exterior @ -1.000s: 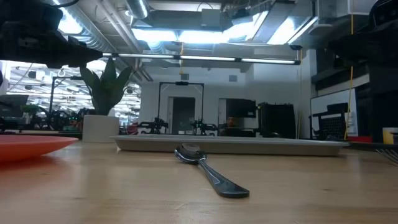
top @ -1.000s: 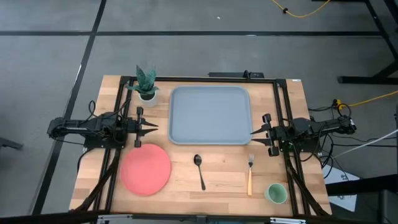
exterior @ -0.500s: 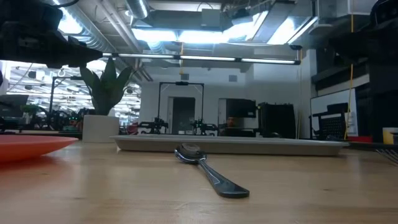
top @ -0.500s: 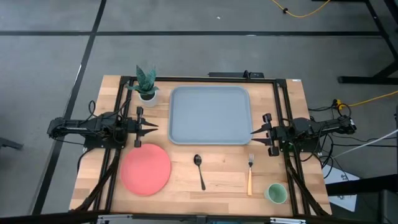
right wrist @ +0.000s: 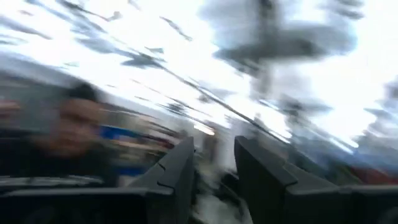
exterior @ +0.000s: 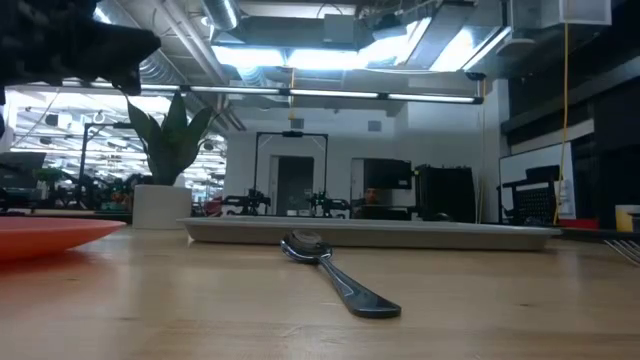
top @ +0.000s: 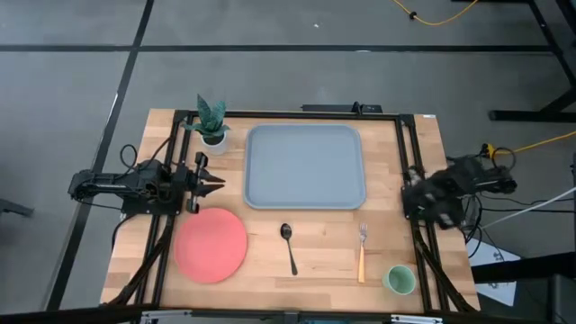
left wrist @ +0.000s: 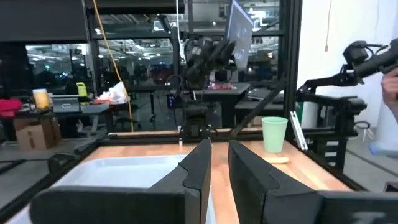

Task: Pick and place plate/cup/fork/spoon on tray
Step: Put the green cup to the top right of the blue tray

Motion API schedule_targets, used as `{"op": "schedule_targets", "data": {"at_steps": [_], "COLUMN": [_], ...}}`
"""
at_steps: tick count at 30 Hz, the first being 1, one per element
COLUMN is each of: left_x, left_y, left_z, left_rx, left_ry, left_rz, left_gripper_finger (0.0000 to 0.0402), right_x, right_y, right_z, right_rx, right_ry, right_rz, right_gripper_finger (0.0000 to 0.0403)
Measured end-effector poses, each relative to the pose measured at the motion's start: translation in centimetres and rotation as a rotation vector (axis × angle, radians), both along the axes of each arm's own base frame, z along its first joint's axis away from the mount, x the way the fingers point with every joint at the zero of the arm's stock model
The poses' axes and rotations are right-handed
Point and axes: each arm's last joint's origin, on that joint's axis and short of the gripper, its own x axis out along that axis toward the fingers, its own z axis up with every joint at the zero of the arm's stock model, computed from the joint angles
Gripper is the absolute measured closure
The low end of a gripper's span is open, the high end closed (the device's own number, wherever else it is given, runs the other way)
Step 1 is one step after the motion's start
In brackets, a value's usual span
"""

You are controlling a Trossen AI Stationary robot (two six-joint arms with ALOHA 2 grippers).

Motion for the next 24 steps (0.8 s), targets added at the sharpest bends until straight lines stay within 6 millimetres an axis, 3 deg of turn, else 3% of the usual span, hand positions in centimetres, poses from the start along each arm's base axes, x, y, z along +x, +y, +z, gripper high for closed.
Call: {"op": "schedule_targets", "data": {"at_steps": [5, 10, 15, 18, 24], "left_x": [0.0, 0.0, 0.0, 0.0, 0.0], "left_y": [0.0, 0.1, 0.1, 0.1, 0.1], "left_z": [0.0, 0.0, 0.0, 0.0, 0.0], "left_rx": [-0.005, -0.007, -0.001, 0.001, 0.002], "left_ry": [-0.002, -0.002, -0.001, -0.002, -0.001], "left_rz": [0.015, 0.022, 0.024, 0.025, 0.026], "left_gripper_finger": [0.0353, 0.0353, 0.0353, 0.0353, 0.0353], "right_x": [0.6, 3.4, 5.4, 6.0, 7.2], "right_y": [0.4, 0.9, 0.9, 1.7, 4.1], "right_z": [5.0, 7.7, 6.5, 4.7, 2.4], "right_rx": [-0.145, -0.215, -0.126, -0.036, 0.084], "right_ry": [0.115, 0.646, 1.344, 1.728, 2.087], "right_rz": [0.064, 0.053, -0.082, 0.014, 0.097], "right_gripper_finger": [0.0281, 0.0281, 0.0281, 0.0281, 0.0281]}}
